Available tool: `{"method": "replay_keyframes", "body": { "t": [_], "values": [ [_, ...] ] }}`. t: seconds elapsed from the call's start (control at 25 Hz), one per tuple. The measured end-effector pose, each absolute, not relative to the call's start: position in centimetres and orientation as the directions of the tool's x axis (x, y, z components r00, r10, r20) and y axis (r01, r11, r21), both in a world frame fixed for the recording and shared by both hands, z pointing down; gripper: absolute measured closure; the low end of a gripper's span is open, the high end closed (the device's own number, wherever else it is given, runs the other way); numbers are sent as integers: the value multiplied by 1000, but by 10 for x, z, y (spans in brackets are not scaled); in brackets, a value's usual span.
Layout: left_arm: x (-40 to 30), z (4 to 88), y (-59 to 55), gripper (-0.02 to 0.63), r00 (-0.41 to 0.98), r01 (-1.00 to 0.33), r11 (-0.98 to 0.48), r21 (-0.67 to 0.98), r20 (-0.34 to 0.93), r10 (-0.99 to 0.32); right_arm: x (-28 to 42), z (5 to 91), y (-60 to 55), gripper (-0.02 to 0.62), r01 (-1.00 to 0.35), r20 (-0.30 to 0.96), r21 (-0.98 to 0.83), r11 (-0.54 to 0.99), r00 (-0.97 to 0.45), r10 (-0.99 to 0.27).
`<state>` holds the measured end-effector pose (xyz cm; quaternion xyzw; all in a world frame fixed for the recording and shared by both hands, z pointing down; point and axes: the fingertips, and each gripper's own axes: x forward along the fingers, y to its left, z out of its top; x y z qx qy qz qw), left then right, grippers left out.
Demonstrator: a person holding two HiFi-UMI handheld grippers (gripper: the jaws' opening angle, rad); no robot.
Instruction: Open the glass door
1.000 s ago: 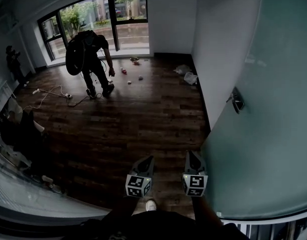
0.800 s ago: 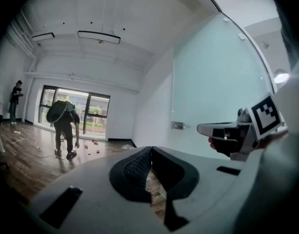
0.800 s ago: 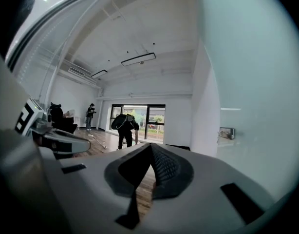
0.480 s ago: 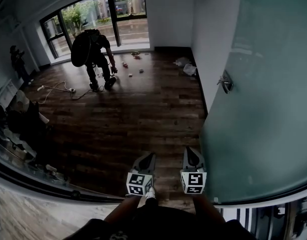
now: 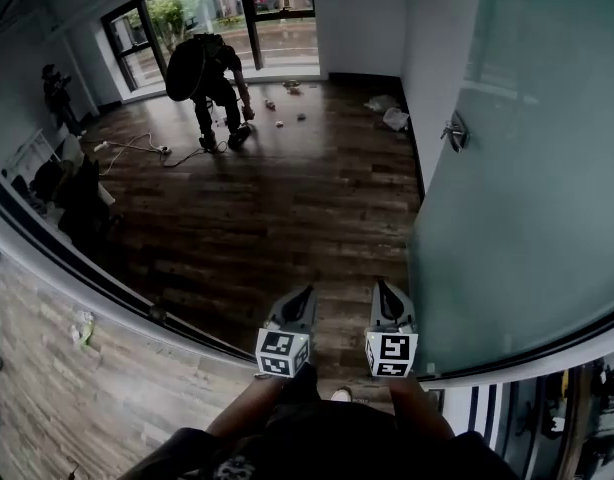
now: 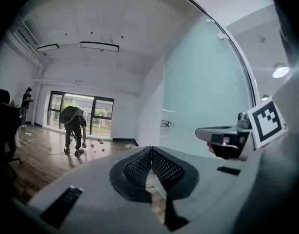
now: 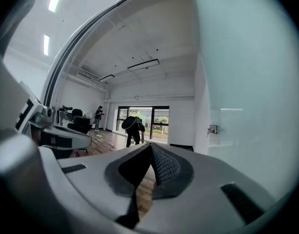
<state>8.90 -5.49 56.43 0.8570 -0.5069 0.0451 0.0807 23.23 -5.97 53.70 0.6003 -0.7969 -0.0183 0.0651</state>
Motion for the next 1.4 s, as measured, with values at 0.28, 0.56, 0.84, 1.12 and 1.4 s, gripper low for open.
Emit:
{"method": "replay_keyframes", "body": {
  "t": [0.28,0.56,0.84,1.12,1.4],
  "values": [
    [95,551,-11,600,487,-873,-481,77,168,-857,234,528,-24,578,-953,69,107,284,-278,-958],
    [75,549,12,600,508,-861,-501,87,165,-845,209,520,6,578,-952,55,133,276,-271,-961],
    [43,540,42,600,508,-861,-502,81,169,-845,180,512,41,578,-957,46,126,260,-256,-966],
    [14,548,74,600,512,-859,-505,85,146,-846,152,518,77,578,-962,36,130,240,-237,-971],
    [15,539,97,600,525,-851,-519,82,134,-841,143,507,104,578,-956,-7,119,269,-271,-962]
  ]
}}
